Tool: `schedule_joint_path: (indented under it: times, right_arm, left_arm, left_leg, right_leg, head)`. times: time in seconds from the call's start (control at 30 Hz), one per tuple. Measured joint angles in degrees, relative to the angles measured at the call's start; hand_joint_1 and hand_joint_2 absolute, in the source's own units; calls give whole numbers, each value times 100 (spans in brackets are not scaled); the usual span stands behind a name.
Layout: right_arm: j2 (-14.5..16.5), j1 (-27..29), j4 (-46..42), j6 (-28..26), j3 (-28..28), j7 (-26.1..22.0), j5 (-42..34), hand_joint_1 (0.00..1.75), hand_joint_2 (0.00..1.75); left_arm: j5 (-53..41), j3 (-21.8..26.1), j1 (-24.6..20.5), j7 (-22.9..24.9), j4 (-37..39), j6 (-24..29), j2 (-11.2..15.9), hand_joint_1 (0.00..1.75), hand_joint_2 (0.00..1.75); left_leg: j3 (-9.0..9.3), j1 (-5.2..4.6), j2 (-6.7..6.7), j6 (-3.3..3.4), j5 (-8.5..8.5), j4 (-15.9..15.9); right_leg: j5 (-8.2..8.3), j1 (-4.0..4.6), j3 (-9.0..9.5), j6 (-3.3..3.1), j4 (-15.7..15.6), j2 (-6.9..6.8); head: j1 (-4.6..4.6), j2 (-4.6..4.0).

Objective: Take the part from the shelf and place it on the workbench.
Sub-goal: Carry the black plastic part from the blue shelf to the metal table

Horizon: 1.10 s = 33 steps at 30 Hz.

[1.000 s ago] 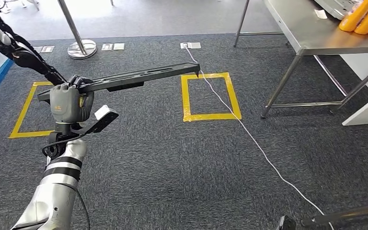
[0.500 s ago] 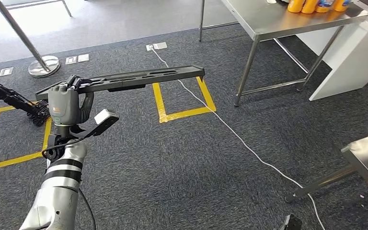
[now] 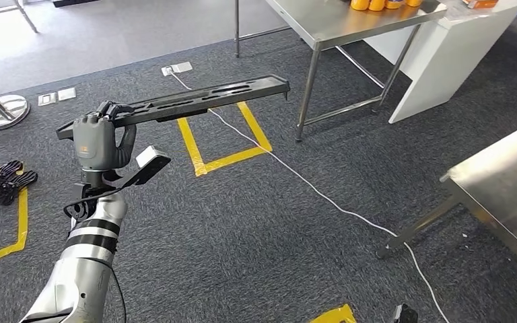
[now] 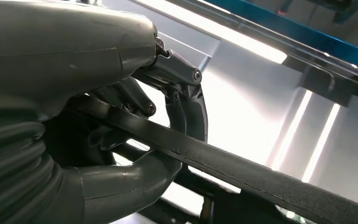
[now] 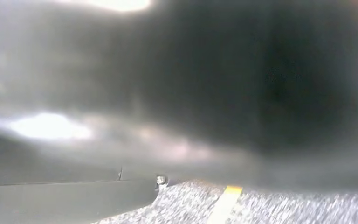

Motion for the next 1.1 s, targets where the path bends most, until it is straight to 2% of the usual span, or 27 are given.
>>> schedule_joint_path:
  times: [0.03,0.07,0.13,0.17,0.2,0.27,0.3,0.33,0.37,0.43,0.47,0.5,0.53,0.57,0.6,0.67,0.7,0.73,0.8,0.83,0.87,0.93,1.0,1.03,1.07,1.1]
  right_arm:
    - [-2,2,-1,1,-1,0,-1,0,0]
    - [-5,3,-1,1,-1,0,0,0,0]
    - [-12,-10,-2,1,-2,0,1,0,0]
    - [-14,-20,-2,1,-2,0,2,0,0]
    - [-13,-26,-2,1,-2,0,2,0,0]
    - [-10,-18,-2,-1,-2,1,3,0,0]
    - [-8,-7,-2,-1,-2,2,4,0,0]
    - [-5,-2,-2,-2,-2,3,5,0,0]
    - [-3,-3,-2,-2,-2,5,8,0,0]
    - [-1,-13,-2,-3,-2,8,9,0,0]
    - [-2,-16,-2,-4,-2,9,9,0,0]
    - [-2,-15,-2,-3,-2,10,9,0,0]
    - [-2,-9,-2,-2,-2,11,8,0,0]
    - [-1,-2,-2,1,-2,14,7,0,0]
    - [2,3,-2,3,-2,16,5,0,0]
    - [7,3,-2,7,-2,20,3,0,0]
    - [8,2,-2,8,-2,21,2,0,0]
    - [8,9,-2,9,-2,22,2,0,0]
    - [3,43,-2,15,-2,25,2,0,0]
    - [3,61,-1,19,-3,25,1,0,0]
    - [8,66,0,23,-3,22,-1,0,0]
    - [20,51,2,28,-3,15,-5,0,0]
    - [24,38,2,29,-3,9,-11,0,0]
    - [25,39,2,29,-3,7,-13,0,0]
    - [25,41,2,29,-4,7,-15,0,0]
    - [22,42,2,29,-4,7,-19,0,0]
  left_arm:
    - [15,-7,2,-9,10,-1,1,175,175]
    - [41,-18,4,-26,15,-1,2,175,175]
    - [124,-38,3,-68,14,-1,3,175,175]
    - [174,-44,-1,-89,13,0,8,175,175]
    - [225,-49,-6,-111,12,0,11,175,175]
    - [306,-69,-16,-158,13,-1,14,175,175]
    - [338,-83,-20,-180,14,-1,11,175,175]
    - [369,-95,-21,-197,14,-1,12,175,175]
    - [415,-102,-21,-213,16,0,16,175,175]
    - [546,-122,-16,-254,46,1,43,175,175]
    - [618,-146,-9,-268,80,1,63,175,175]
    - [672,-178,2,-275,116,0,85,175,175]
    - [709,-211,12,-272,151,-1,104,175,175]
    - [729,-242,20,-267,177,-1,122,175,175]
    - [739,-267,23,-264,189,-1,138,175,175]
    - [788,-318,17,-264,212,-1,176,175,175]
    - [828,-353,16,-264,229,-2,192,175,175]
    - [869,-394,16,-258,250,-2,205,175,175]
    - [921,-488,15,-235,277,-2,218,175,175]
    - [935,-535,14,-220,280,-2,224,175,175]
    - [947,-574,14,-211,280,-1,233,175,175]
    - [961,-623,20,-204,278,1,254,175,175]
    - [954,-645,34,-203,279,1,274,175,175]
    - [949,-654,39,-197,280,1,280,175,175]
    - [943,-661,43,-184,280,1,282,175,175]
    - [930,-663,42,-164,279,1,284,175,175]
  left_leg:
    - [-1,0,71,0,-3,0]
    - [0,2,140,-6,-6,1]
    - [6,-24,262,-39,-28,11]
    - [10,-45,319,-63,-43,18]
    - [18,-68,378,-88,-57,25]
    - [44,-76,505,-131,-81,28]
    - [55,-59,513,-162,-109,44]
    - [40,-36,426,-193,-176,115]
    - [-25,-15,276,-222,-300,293]
    - [-322,10,-61,-261,-667,970]
    - [-508,12,-137,-269,-828,1357]
    - [-649,12,-168,-272,-900,1622]
    - [-700,14,-182,-267,-860,1691]
    - [-642,19,-201,-256,-712,1532]
    - [-489,31,-260,-243,-489,1183]
    - [-149,72,-517,-232,-159,442]
    - [-54,79,-618,-231,-95,228]
    - [-21,72,-664,-226,-96,146]
    - [-15,52,-561,-175,-75,105]
    - [-7,51,-497,-135,-56,81]
    - [0,54,-427,-90,-35,54]
    - [3,36,-270,-30,-19,30]
    - [-7,13,-106,-11,-24,30]
    - [-10,7,-30,-8,-27,31]
    - [-11,6,43,-10,-30,31]
    - [-8,6,112,-16,-34,32]
  right_leg:
    - [55,-6,69,44,-108,-24]
    - [171,-11,260,94,-441,-72]
    - [413,3,757,152,-1282,-328]
    - [491,17,921,141,-1557,-425]
    - [528,31,995,115,-1685,-476]
    - [555,42,990,53,-1703,-353]
    - [564,22,991,23,-1708,-278]
    - [572,-1,997,-7,-1713,-208]
    - [581,-26,1006,-47,-1720,-143]
    - [586,-47,1014,-100,-1722,-15]
    - [588,-45,1014,-115,-1722,57]
    - [587,-43,1015,-117,-1720,140]
    - [587,-43,1018,-116,-1717,227]
    - [587,-44,1022,-116,-1713,314]
    - [588,-49,1028,-114,-1706,401]
    - [589,-41,1015,-95,-1688,549]
    - [598,-42,993,-69,-1684,608]
    - [612,-47,966,-36,-1690,665]
    - [640,-70,911,38,-1707,745]
    - [614,-60,865,54,-1663,664]
    - [540,-44,776,53,-1518,514]
    - [262,-14,454,11,-881,153]
    - [33,-16,121,1,-186,26]
    - [19,-17,71,25,-71,4]
    - [90,-19,148,66,-199,-23]
    - [215,-18,335,108,-533,-79]
  head:
    - [3,0]
    - [4,0]
    - [19,0]
    - [20,0]
    - [14,0]
    - [-6,0]
    - [-13,0]
    - [-19,0]
    - [-30,0]
    - [-53,0]
    - [-56,0]
    - [-57,0]
    - [-58,0]
    - [-59,0]
    - [-61,0]
    - [-58,0]
    - [-57,0]
    - [-56,0]
    - [-57,0]
    - [-54,0]
    - [-38,0]
    - [-5,0]
    - [13,0]
    - [17,0]
    - [21,0]
    - [22,0]
